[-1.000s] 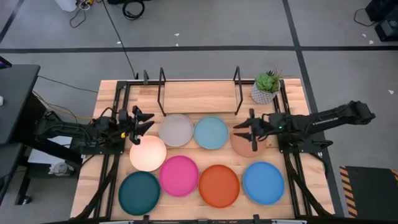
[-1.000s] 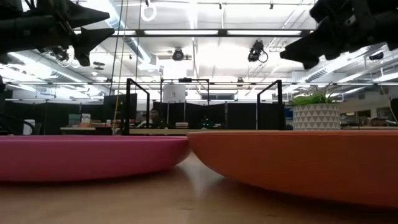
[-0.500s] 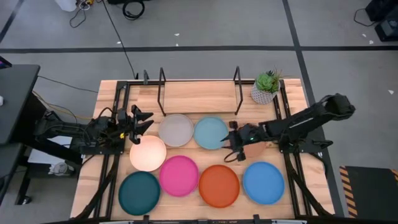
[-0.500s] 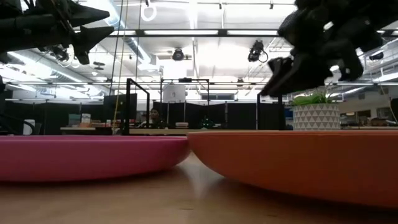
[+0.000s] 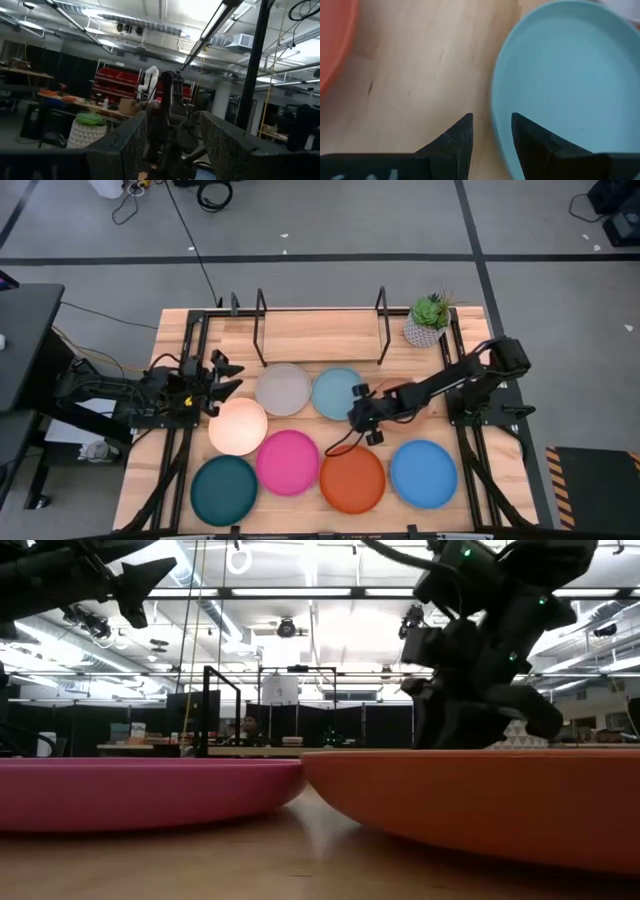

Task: Place and stack plates onto a shelf
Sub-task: Put the light blue plate on the shelf

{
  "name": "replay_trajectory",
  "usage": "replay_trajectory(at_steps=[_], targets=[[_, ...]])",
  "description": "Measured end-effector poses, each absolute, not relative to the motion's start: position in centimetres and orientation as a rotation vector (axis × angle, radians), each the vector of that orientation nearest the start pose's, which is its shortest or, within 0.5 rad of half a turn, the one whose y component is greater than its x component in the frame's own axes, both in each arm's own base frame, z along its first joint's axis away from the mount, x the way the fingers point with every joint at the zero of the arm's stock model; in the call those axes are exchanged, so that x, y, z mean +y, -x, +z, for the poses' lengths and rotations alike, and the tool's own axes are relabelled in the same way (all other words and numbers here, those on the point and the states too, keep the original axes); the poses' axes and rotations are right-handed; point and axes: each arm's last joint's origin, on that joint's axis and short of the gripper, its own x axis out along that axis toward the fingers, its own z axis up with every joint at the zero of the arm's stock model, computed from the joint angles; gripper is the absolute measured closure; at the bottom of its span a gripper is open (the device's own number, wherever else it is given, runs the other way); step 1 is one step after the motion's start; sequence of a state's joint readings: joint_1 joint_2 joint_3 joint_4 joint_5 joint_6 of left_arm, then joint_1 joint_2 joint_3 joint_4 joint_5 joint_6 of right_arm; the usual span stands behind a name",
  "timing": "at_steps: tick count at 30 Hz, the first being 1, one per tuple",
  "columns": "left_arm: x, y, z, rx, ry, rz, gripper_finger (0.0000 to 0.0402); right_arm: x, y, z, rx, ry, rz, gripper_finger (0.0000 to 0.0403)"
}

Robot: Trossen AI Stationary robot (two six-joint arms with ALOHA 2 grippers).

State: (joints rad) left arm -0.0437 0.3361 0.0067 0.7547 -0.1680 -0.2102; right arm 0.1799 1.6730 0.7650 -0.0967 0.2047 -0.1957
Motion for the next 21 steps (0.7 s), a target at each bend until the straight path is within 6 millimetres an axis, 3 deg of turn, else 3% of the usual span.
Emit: replay_trajectory(at_steps=[5,11,16,21], targets=[[0.0,-11.2,20.4,-0.398,0.276,0.075,0.0209,4.8,-29.6,12.0,1.017,0.401,0.126,0.0311],[-0.2,-11.4,20.2,-0.369,0.311,0.048,0.0209,4.5,-29.5,12.4,1.011,0.376,0.168,0.0386],[-0.7,-11.4,20.2,-0.360,0.312,-0.016,0.0209,4.7,-29.4,13.3,0.973,0.364,0.216,0.0377],[-1.3,-11.4,20.2,-0.350,0.259,-0.089,0.0209,4.7,-29.3,15.9,0.886,0.361,0.247,0.0377]])
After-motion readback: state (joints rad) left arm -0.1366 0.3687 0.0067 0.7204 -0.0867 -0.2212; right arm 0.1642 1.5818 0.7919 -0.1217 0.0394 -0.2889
